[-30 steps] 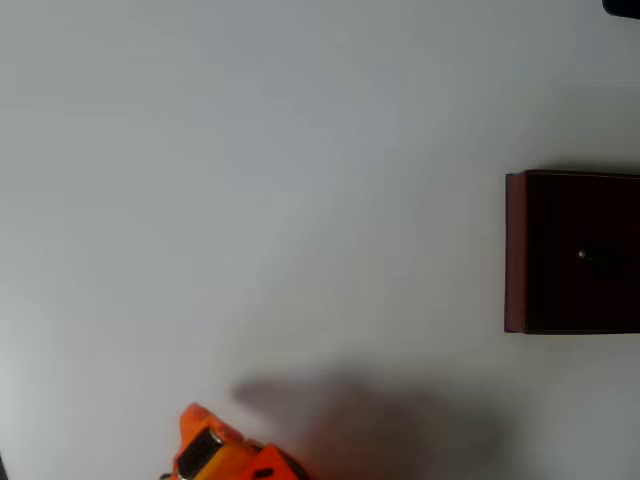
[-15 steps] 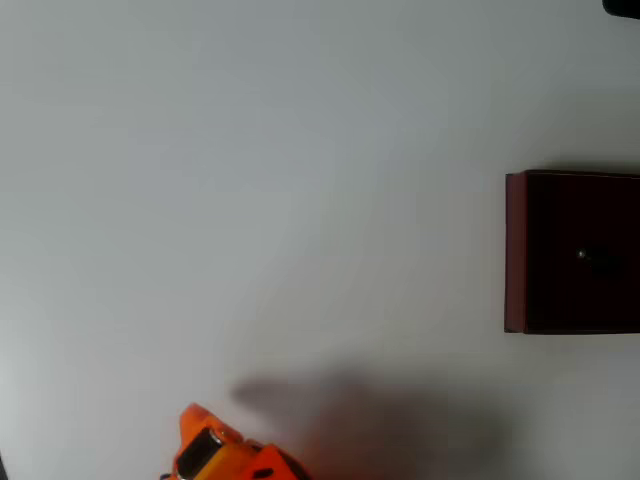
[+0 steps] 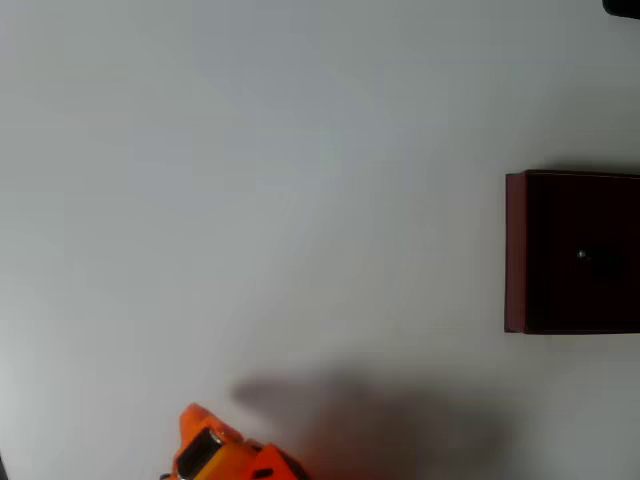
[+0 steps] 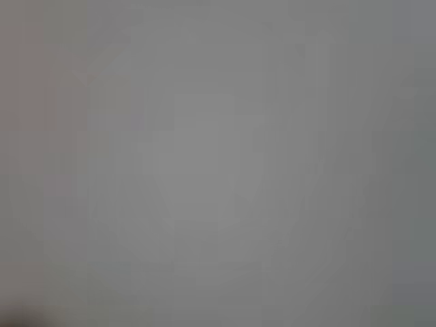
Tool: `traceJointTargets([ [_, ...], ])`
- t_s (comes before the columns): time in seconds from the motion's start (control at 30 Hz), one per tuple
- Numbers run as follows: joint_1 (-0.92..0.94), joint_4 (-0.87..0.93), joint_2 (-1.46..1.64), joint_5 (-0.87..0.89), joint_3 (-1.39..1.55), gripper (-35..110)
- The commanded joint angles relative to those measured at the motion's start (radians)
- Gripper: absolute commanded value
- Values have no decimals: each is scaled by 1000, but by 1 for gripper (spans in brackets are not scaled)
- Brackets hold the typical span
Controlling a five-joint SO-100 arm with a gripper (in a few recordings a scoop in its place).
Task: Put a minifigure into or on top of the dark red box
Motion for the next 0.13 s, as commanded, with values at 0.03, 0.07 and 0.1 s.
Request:
traceJointTargets([
  [0.03,-11,25,14,-29,-20,0],
  [0.07,-11,25,14,-29,-20,0],
  [0.1,-11,25,14,-29,-20,0],
])
